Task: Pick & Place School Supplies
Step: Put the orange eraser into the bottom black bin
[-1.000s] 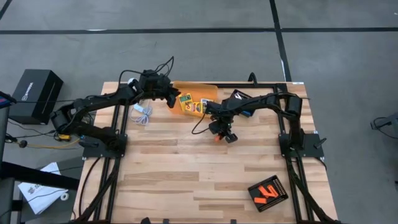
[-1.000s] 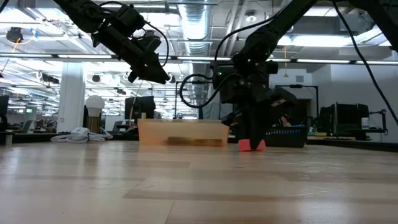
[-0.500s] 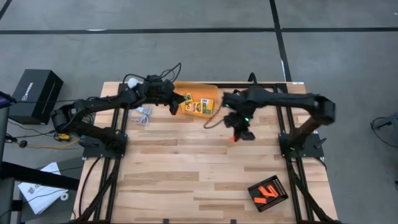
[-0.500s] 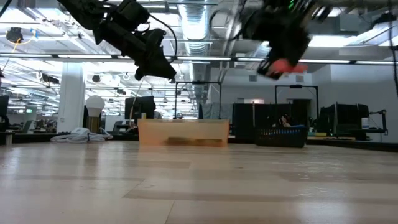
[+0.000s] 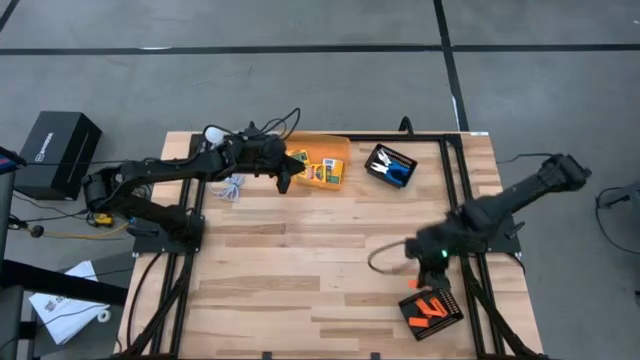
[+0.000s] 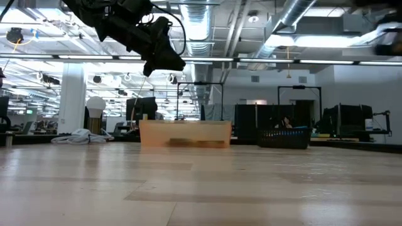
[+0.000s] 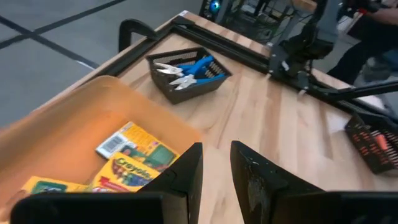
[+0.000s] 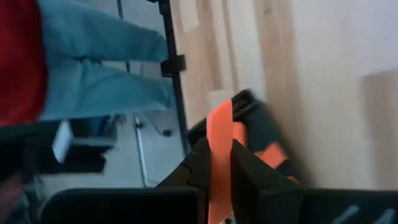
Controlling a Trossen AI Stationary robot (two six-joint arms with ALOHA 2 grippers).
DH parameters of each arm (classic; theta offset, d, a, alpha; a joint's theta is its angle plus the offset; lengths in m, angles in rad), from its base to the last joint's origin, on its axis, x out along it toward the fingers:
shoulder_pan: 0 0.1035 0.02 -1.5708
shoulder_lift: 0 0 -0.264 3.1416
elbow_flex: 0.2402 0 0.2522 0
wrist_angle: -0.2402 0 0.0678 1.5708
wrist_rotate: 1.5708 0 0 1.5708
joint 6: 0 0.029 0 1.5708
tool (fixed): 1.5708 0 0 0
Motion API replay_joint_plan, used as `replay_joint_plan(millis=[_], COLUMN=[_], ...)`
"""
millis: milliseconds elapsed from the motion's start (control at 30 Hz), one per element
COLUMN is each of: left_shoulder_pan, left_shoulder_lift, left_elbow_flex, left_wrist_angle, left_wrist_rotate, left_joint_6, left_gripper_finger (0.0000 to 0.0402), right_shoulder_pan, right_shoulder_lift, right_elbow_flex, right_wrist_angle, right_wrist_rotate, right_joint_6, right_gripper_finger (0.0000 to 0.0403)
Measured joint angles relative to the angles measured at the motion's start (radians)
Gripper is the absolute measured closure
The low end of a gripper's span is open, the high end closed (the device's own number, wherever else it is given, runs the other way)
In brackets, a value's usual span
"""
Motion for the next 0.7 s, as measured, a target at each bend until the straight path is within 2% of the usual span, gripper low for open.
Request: replay_joint_plan(millis=[100,267,567,700], left_shoulder_pan=[-0.026,-0.069,-0.105,-0.107], left_shoulder_lift=[0.000,0.000,0.000,0.000], left_elbow_flex=[0.000,0.000,0.000,0.000], left_wrist_angle=[0.023,0.070,0.081,0.085], left_wrist_rotate=[0.000,-0.004,-0.019,-0.031], left_joint_6=[-0.028,-0.066,-0.117,-0.121], left_gripper_finger=[0.0324,0.0324,0.0324,0.0324], right_shoulder_pan=[0.145,0.288,0.428,0.441], right_shoulder_lift=[-0.019,0.026,0.180,0.221], right_elbow_flex=[-0.084,-0.193,-0.372,-0.379], right_wrist_angle=[0.106,0.222,0.576,0.617], right_wrist_rotate=[0.122,0.242,0.269,0.272], right_joint_6=[0.195,0.376,0.561,0.615], right_gripper_finger=[0.0381,0.0381,0.0381,0.0371])
